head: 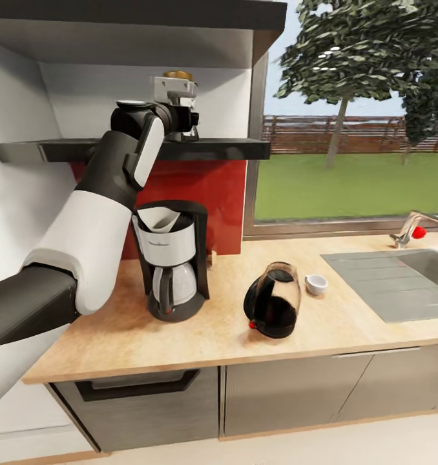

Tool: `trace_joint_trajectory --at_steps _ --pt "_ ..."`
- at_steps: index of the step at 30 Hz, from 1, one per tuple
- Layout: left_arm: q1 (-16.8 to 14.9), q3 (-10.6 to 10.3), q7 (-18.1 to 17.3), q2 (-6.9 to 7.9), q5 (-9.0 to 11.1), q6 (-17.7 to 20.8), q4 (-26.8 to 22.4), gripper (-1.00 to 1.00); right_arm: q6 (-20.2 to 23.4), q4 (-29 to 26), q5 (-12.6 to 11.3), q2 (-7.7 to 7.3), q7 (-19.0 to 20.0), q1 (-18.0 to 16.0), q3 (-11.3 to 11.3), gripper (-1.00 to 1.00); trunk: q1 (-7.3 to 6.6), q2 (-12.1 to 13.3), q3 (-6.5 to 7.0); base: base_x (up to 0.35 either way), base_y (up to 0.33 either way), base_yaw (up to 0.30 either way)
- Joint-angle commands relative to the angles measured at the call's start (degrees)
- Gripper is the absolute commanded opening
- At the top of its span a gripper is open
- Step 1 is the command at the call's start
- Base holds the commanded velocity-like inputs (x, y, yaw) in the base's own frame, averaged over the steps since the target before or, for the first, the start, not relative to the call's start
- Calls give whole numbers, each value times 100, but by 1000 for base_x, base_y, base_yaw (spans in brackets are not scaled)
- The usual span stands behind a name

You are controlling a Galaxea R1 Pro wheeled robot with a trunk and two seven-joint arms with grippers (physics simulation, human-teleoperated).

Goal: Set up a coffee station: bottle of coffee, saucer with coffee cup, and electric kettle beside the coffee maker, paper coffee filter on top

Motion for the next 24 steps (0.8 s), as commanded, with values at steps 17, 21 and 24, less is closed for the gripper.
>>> trace_joint_trajectory --at_steps 17,21,24 --pt "3 -15 47 16 34 27 -11 100 31 -9 -50 0 13 -4 48 100 4 -13 -13 74 0 -66" --pt "3 -15 41 30 25 27 -14 100 31 -9 -50 3 13 -3 48 100 4 -13 -13 56 0 0" --pt "3 -15 40 40 21 27 -15 100 31 -9 -50 5 13 -4 48 100 4 -13 -13 15 0 0"
